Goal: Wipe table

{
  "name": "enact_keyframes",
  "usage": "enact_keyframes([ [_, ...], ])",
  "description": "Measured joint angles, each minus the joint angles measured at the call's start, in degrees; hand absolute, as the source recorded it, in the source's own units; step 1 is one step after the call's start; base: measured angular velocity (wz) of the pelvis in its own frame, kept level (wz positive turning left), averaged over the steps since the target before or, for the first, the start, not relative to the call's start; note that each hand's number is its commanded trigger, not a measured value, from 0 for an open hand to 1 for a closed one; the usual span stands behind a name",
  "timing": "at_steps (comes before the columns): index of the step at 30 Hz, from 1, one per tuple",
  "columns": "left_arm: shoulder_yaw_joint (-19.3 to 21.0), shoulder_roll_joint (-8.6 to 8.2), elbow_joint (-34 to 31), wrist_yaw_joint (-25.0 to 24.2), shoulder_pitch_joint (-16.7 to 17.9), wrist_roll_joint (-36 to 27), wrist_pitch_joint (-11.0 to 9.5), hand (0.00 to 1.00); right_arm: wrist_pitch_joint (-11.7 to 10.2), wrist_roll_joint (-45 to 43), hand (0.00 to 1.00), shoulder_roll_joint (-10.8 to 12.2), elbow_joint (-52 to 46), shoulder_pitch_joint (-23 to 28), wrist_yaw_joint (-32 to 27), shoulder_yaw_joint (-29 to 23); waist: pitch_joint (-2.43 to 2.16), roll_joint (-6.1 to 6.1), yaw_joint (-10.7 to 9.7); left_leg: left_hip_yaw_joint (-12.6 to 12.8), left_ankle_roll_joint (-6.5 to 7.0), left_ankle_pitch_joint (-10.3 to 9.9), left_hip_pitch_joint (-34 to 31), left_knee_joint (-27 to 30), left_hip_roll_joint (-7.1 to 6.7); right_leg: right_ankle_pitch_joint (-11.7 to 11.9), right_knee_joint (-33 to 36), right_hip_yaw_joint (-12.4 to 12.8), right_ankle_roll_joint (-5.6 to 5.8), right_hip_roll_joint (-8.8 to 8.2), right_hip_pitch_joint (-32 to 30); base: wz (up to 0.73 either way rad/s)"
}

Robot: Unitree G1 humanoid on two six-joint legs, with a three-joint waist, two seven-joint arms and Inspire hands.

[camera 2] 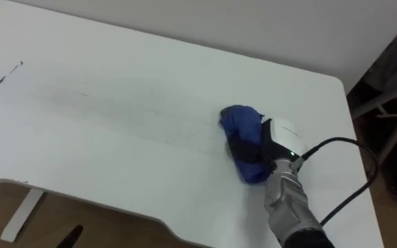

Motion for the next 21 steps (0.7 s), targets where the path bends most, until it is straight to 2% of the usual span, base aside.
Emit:
enact_keyframes([
  [5, -0.01, -0.26, -0.07, 0.39, -0.01, -0.19, -0.26, 0.00, 0.04, -0.18, 0.00, -0.21, -2.06, 1.24, -0.77, -0.17, 0.13, 0.48, -0.54, -0.07, 0.00, 0.00, 0.11, -0.22, 0.00, 0.00, -0.01, 0.00, 0.00, 0.02, 0.09, 0.00],
  [9, -0.10, -0.77, -0.78, 0.74, -0.01, -0.72, -0.73, 0.00, 0.04, -0.25, 0.00, -0.74, -5.54, 2.35, -0.96, -0.12, 0.29, 1.49, -1.64, -0.14, 0.00, 0.00, 0.08, -0.89, 0.00, 0.00, -0.03, -0.01, 0.00, 0.02, 0.03, 0.00],
  [12, 0.08, -0.87, -2.21, 1.33, -0.03, -3.06, -0.86, 0.00, 0.13, -2.17, 0.00, -1.31, -11.42, 5.66, -1.00, -0.14, 0.23, 1.49, -2.32, -0.14, 0.01, 0.02, 0.04, -1.35, -0.04, -0.06, -0.07, -0.02, 0.10, 0.01, -0.14, 0.00],
  [16, 0.22, -1.01, -3.99, 1.33, 0.04, -3.65, -2.38, 0.00, 0.11, -2.54, 0.00, -2.29, -18.73, 9.62, -0.30, -0.13, 0.04, 1.38, -3.17, -0.12, 0.15, 0.31, 0.56, -1.67, -0.17, -0.13, -0.02, -0.02, 0.19, -0.08, -0.19, -0.02],
  [19, 0.24, -1.18, -4.45, 1.19, -0.05, -3.60, -4.01, 0.00, 0.06, -3.22, 0.00, -2.36, -21.67, 9.89, 0.50, -0.17, 0.01, 1.37, -3.53, 0.01, 0.16, 0.32, 1.12, -1.98, -0.18, -0.13, 0.07, -0.02, 0.19, -0.11, -0.07, -0.05],
  [21, 0.27, -1.18, -4.44, 0.55, 0.03, -3.60, -4.38, 0.00, -0.25, -3.90, 0.00, -2.38, -23.95, 9.89, 0.77, -0.47, 0.00, 1.36, -3.97, -0.03, 0.17, 0.32, 1.14, -2.03, -0.21, -0.13, 0.09, -0.03, 0.19, -0.16, 0.08, 0.03],
])
